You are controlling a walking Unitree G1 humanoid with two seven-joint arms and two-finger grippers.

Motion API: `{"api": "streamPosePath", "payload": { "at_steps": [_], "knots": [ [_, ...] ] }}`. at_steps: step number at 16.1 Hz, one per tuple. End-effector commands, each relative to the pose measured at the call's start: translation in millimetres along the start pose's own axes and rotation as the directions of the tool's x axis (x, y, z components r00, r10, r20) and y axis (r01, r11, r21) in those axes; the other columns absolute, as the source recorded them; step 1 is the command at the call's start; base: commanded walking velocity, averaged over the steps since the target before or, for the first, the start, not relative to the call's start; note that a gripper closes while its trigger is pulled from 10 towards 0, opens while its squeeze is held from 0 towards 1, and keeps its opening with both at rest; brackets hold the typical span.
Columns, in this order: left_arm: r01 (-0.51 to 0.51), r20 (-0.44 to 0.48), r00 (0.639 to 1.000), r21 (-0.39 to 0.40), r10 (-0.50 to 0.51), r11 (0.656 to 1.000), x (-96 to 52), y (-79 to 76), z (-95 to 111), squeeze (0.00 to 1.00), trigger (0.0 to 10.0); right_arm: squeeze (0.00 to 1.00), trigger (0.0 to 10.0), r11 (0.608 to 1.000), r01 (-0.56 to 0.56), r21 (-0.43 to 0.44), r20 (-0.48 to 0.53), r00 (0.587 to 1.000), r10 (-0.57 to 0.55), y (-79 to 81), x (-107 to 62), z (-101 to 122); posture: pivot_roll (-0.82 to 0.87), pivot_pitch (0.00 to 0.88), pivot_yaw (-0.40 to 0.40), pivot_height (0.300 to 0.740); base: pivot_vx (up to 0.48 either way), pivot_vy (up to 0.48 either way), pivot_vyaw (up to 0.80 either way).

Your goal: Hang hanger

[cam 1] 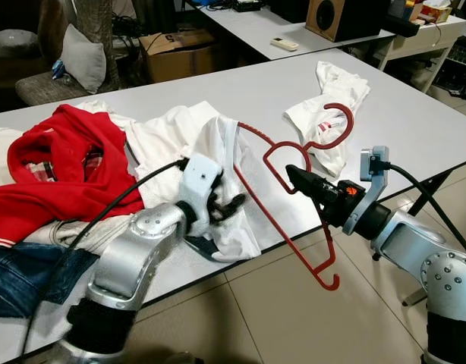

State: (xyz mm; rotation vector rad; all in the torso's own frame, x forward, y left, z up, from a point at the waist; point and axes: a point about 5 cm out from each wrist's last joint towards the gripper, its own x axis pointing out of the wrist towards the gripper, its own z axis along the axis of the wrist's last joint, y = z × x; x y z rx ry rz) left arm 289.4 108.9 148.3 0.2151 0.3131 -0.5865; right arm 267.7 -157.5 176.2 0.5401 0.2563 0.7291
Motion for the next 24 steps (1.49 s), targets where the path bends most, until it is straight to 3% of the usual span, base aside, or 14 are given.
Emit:
{"api": "streamPosePath", "payload": {
  "at_steps": [1,2,3,4,5,8,13,18,21,23,24],
  "knots": [
    [-0.039,-0.014,0.999,0.042,0.039,0.998,0.0,3.8,-1,0.0,10.0,0.0,10.0,0.999,-0.035,-0.033,0.026,0.999,0.036,8.5,0.2,9,-0.07,0.0,0.029,0.74,0.0,0.0,0.0],
    [-0.049,-0.018,0.999,0.046,0.05,0.998,-0.8,4.6,-1,0.0,10.0,0.0,10.0,0.999,-0.035,-0.034,0.028,0.999,0.036,8.4,-0.1,10,-0.07,0.0,0.029,0.74,0.0,0.0,0.0],
    [-0.059,-0.028,0.998,0.063,0.061,0.996,-2.2,5.2,0,0.0,4.5,0.0,10.0,0.999,-0.034,-0.036,0.03,0.999,0.036,7.6,-0.7,11,-0.07,0.0,0.029,0.74,0.0,0.0,0.0],
    [-0.066,-0.037,0.997,0.081,0.069,0.995,-3.7,5.5,1,0.0,1.1,0.0,10.0,0.999,-0.033,-0.036,0.033,0.999,0.034,7.4,-1.2,12,-0.07,0.0,0.028,0.74,0.0,0.0,0.0],
    [-0.065,-0.047,0.997,0.081,0.069,0.995,-4.2,4.8,-1,0.0,0.0,0.0,10.0,0.999,-0.032,-0.037,0.035,0.999,0.033,7.2,-1.5,12,-0.07,0.0,0.027,0.74,0.0,0.0,0.0],
    [-0.028,-0.037,0.999,-0.085,0.025,0.996,-1.9,-5.8,-4,0.0,0.0,0.0,10.0,0.999,-0.034,-0.038,0.044,0.998,0.036,7.5,-0.8,15,-0.06,0.0,0.026,0.74,0.0,0.0,0.0],
    [-0.085,-0.079,0.994,-0.09,0.078,0.992,-2.6,1.7,-14,0.0,0.0,0.0,10.0,0.998,-0.042,-0.038,0.05,0.998,0.044,8.6,0.7,16,-0.06,0.0,0.028,0.74,0.0,0.0,0.0],
    [-0.046,-0.018,0.999,-0.125,0.045,0.991,-4.1,2.1,-9,0.0,0.0,0.0,10.0,0.998,-0.04,-0.039,0.051,0.998,0.042,8.2,0.0,16,-0.06,0.0,0.033,0.74,0.0,0.0,0.0],
    [0.124,0.141,0.985,-0.165,-0.101,0.978,-13.2,4.4,4,0.0,0.0,0.0,10.0,0.999,-0.028,-0.038,0.047,0.998,0.03,6.0,-3.3,14,-0.07,0.0,0.04,0.74,0.0,0.0,0.0],
    [0.225,0.268,0.948,-0.191,-0.17,0.955,-25.5,17.8,12,0.0,0.0,0.0,10.0,0.999,-0.016,-0.034,0.039,0.999,0.018,3.6,-6.4,11,-0.07,0.0,0.041,0.74,0.0,0.0,0.0],
    [0.234,0.279,0.944,-0.195,-0.175,0.952,-27.0,19.2,12,0.0,0.0,0.0,10.0,0.999,-0.016,-0.033,0.038,0.999,0.017,3.5,-6.7,10,-0.07,0.0,0.045,0.74,0.0,0.0,0.0]
  ]
}}
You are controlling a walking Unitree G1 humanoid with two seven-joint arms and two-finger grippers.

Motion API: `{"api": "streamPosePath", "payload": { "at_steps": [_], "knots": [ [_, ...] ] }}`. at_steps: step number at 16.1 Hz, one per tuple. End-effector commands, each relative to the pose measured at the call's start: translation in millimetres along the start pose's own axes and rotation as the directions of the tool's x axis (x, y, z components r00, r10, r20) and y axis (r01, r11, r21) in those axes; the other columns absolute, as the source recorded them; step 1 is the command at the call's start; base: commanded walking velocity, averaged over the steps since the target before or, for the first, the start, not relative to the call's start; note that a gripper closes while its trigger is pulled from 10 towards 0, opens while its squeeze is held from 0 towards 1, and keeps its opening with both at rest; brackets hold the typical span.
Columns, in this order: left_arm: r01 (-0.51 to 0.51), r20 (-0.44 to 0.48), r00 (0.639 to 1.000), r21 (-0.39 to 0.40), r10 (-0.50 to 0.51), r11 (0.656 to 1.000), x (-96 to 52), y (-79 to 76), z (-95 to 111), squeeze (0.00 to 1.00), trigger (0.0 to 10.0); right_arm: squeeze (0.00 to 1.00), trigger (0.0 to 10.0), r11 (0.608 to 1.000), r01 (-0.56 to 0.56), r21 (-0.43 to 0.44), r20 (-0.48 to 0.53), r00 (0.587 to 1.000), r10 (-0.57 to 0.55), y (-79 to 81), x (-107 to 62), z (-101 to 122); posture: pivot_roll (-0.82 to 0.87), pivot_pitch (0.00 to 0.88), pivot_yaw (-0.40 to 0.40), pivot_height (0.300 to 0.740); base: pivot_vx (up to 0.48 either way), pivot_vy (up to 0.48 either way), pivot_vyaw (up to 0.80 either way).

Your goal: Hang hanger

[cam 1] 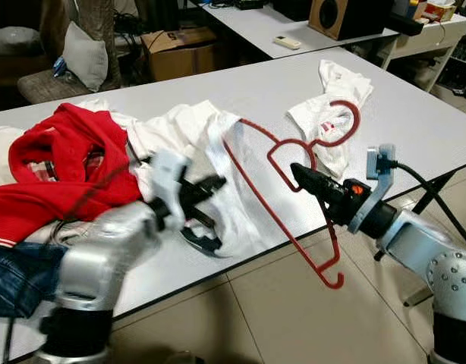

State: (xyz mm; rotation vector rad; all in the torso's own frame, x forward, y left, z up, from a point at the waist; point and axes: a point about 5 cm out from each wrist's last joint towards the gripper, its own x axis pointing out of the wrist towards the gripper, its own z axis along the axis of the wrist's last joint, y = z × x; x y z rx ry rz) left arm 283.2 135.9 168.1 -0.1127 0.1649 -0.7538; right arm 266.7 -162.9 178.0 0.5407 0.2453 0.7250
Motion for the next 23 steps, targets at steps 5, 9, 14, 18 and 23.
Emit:
{"api": "streamPosePath", "payload": {
  "at_steps": [5,9,14,18,23],
  "knots": [
    [0.073,0.052,0.996,0.074,-0.077,0.995,-10.0,4.3,13,0.0,0.0,0.0,10.0,0.999,-0.032,0.008,-0.007,0.999,0.032,6.6,-5.2,-1,-0.07,0.0,0.043,0.74,0.0,0.0,0.0],
    [0.134,0.092,0.983,0.219,-0.157,0.966,-10.7,-3.5,36,0.0,0.0,0.0,10.0,0.995,0.052,0.088,-0.159,0.986,-0.038,-2.3,-5.8,-25,-0.06,0.0,0.033,0.74,0.0,0.0,0.0],
    [0.157,0.107,0.973,0.331,-0.202,0.93,-14.3,-6.9,52,0.0,0.0,0.0,10.0,0.971,0.192,0.146,-0.194,0.967,-0.162,-17.1,-12.6,-34,-0.06,0.0,0.031,0.74,0.0,0.0,0.0],
    [0.419,-0.03,0.903,0.287,-0.43,0.861,-23.1,-31.1,37,0.0,0.0,0.0,10.0,0.92,0.292,0.262,-0.127,0.955,-0.268,-36.7,-11.8,-29,-0.07,0.0,0.04,0.74,0.0,0.0,0.0],
    [0.488,-0.2,0.871,0.264,-0.448,0.832,-28.0,-34.5,7,0.0,0.0,0.0,10.0,0.866,0.238,0.44,0.029,0.96,-0.278,-44.2,-1.3,-15,-0.07,0.0,0.041,0.74,0.0,0.0,0.0]
  ]
}}
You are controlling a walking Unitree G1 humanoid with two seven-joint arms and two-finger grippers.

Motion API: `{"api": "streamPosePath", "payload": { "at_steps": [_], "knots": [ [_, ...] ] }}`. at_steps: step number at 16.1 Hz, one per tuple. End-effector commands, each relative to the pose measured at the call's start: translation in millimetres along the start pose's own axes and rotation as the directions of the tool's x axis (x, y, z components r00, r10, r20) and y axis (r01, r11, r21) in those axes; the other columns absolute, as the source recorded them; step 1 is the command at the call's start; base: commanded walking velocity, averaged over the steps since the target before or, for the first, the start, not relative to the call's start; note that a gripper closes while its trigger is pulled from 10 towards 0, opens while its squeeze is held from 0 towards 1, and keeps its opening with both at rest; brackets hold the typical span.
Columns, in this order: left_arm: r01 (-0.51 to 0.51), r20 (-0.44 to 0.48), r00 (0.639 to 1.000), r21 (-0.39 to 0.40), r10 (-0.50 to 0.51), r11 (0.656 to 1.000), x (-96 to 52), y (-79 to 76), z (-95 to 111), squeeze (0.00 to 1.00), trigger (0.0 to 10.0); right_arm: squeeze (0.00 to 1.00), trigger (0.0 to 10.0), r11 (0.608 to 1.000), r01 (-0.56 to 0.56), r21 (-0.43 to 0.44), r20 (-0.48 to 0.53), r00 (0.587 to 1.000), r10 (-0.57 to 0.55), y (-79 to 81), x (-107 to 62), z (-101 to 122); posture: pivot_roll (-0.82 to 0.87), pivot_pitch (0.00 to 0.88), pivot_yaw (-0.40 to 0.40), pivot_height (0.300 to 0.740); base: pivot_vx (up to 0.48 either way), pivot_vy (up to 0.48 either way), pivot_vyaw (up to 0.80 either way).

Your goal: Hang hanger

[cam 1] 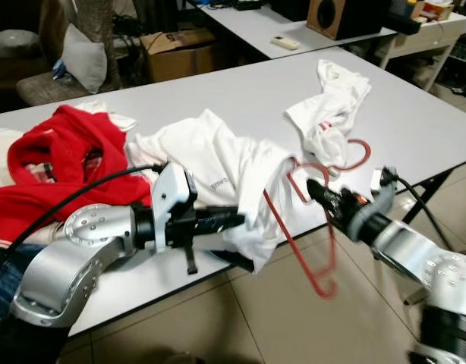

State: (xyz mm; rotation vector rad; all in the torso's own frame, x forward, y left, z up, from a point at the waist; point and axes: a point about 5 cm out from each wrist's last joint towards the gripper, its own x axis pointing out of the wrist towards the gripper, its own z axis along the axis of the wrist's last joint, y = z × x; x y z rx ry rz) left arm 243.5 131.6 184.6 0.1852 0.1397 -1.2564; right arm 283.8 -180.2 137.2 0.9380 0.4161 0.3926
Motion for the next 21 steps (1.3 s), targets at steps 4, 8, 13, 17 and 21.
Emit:
{"api": "streamPosePath", "payload": {
  "at_steps": [4,8,13,17,21],
  "knots": [
    [0.045,-0.032,0.999,0.014,-0.044,0.999,6.2,-9.8,-10,0.0,0.0,0.0,10.0,0.977,-0.099,0.188,0.199,0.978,0.06,8.1,15.0,22,-0.07,0.0,0.048,0.74,0.0,0.0,0.0],
    [0.08,0.009,0.997,0.038,-0.08,0.996,17.2,-15.6,-5,0.0,0.0,0.0,10.0,0.955,-0.155,0.253,0.208,0.973,0.103,23.0,39.7,15,-0.06,0.0,0.05,0.74,0.0,0.0,0.0],
    [0.146,0.064,0.987,0.056,-0.149,0.988,32.1,-25.6,3,0.0,0.0,0.0,10.0,0.934,-0.102,0.342,0.259,0.966,0.011,21.6,63.8,20,-0.05,0.0,0.051,0.74,0.0,0.0,0.0],
    [0.146,0.13,0.98,0.059,-0.153,0.987,52.4,-26.9,14,0.0,0.0,0.0,10.0,0.915,-0.063,0.4,0.241,0.97,-0.038,23.4,87.6,6,-0.04,0.0,0.058,0.74,0.0,0.0,0.0],
    [0.146,0.097,0.983,0.08,-0.153,0.986,72.4,-33.1,12,0.0,0.0,0.0,10.0,0.883,-0.119,0.454,0.229,0.973,0.013,44.9,106.4,-2,-0.04,0.0,0.051,0.74,0.0,0.0,0.0]
  ]
}}
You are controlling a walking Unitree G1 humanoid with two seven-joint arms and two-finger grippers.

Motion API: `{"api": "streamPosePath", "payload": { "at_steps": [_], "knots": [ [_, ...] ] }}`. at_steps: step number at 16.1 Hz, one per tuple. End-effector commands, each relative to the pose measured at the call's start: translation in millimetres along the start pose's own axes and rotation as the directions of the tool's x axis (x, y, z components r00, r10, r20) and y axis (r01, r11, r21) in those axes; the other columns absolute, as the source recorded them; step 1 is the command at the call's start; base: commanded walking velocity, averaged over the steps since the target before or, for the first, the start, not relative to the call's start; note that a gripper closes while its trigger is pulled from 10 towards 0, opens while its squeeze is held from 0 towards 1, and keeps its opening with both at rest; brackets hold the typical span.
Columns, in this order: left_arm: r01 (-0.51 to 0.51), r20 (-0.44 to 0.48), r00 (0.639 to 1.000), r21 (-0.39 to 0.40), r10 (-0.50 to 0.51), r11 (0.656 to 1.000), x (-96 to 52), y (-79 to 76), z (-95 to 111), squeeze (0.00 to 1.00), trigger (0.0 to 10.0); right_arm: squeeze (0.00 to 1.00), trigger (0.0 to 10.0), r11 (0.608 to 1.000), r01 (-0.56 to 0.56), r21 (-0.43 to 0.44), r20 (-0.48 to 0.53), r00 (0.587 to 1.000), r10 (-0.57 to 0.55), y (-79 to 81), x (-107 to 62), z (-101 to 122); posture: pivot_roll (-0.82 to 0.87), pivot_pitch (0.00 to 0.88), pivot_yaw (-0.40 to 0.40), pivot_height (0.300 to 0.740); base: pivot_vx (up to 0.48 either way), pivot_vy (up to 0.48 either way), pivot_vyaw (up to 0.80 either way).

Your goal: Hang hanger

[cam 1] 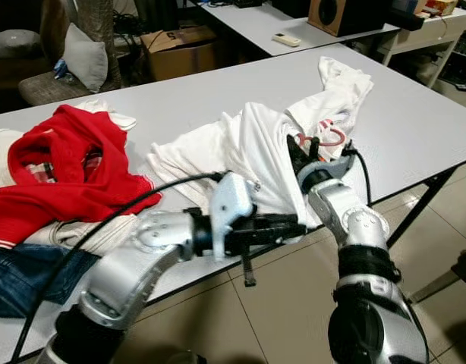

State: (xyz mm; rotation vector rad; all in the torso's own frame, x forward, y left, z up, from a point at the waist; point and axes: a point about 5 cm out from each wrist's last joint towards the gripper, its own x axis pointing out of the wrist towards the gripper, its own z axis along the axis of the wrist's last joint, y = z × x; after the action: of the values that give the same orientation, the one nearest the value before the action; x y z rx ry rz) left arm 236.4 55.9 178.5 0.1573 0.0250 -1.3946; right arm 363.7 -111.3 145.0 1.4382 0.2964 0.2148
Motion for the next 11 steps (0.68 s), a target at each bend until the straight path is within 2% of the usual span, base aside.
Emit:
{"api": "streamPosePath", "payload": {
  "at_steps": [1,2,3,4,6,8,10,11],
  "knots": [
    [-0.011,-0.049,0.999,0.028,0.012,1.0,5.6,-1.6,-6,0.0,10.0,0.0,10.0,0.999,-0.05,0.016,-0.015,0.999,0.051,14.2,6.7,-8,-0.03,0.0,0.046,0.74,0.0,0.0,0.0],
    [-0.047,-0.094,0.994,0.033,0.05,0.998,6.3,0.0,-14,0.0,10.0,0.0,10.0,0.998,-0.063,0.018,-0.021,0.998,0.063,16.4,7.7,-9,-0.03,0.0,0.046,0.74,0.0,0.0,0.0],
    [-0.044,-0.112,0.993,0.022,0.046,0.999,5.1,-1.0,-18,0.6,10.0,0.0,10.0,0.998,-0.068,0.018,-0.022,0.997,0.069,17.3,8.0,-9,-0.03,0.0,0.046,0.74,0.0,0.0,0.0],
    [-0.056,-0.112,0.992,-0.008,0.054,0.998,1.8,-1.5,-19,1.0,10.0,0.0,10.0,0.997,-0.075,0.021,-0.021,0.997,0.076,17.9,8.2,-8,-0.03,0.0,0.04,0.74,0.0,0.0,0.0],
    [-0.074,-0.07,0.995,-0.038,0.071,0.997,0.5,-1.2,-14,1.0,10.0,0.0,10.0,0.997,-0.08,0.022,-0.018,0.997,0.08,18.5,8.6,-6,-0.03,0.0,0.04,0.74,0.0,0.0,0.0],
    [-0.023,0.044,0.999,-0.052,0.026,0.998,6.2,-8.8,-1,1.0,10.0,0.0,10.0,0.997,-0.081,-0.019,-0.012,0.997,0.081,19.6,10.1,-3,-0.03,0.0,0.034,0.74,0.0,0.0,0.0],
    [-0.021,0.046,0.999,-0.041,0.022,0.999,8.1,-11.5,-1,1.0,10.0,0.0,10.0,0.997,-0.071,-0.035,-0.002,0.997,0.071,19.8,10.8,0,-0.03,0.0,0.03,0.74,0.0,0.0,0.0],
    [-0.053,0.031,0.998,-0.013,0.054,0.998,6.4,-9.9,-3,1.0,10.0,0.0,10.0,0.996,-0.072,-0.053,0.0,0.997,0.072,20.6,10.9,2,-0.03,0.0,0.03,0.74,0.0,0.0,0.0]
  ]
}}
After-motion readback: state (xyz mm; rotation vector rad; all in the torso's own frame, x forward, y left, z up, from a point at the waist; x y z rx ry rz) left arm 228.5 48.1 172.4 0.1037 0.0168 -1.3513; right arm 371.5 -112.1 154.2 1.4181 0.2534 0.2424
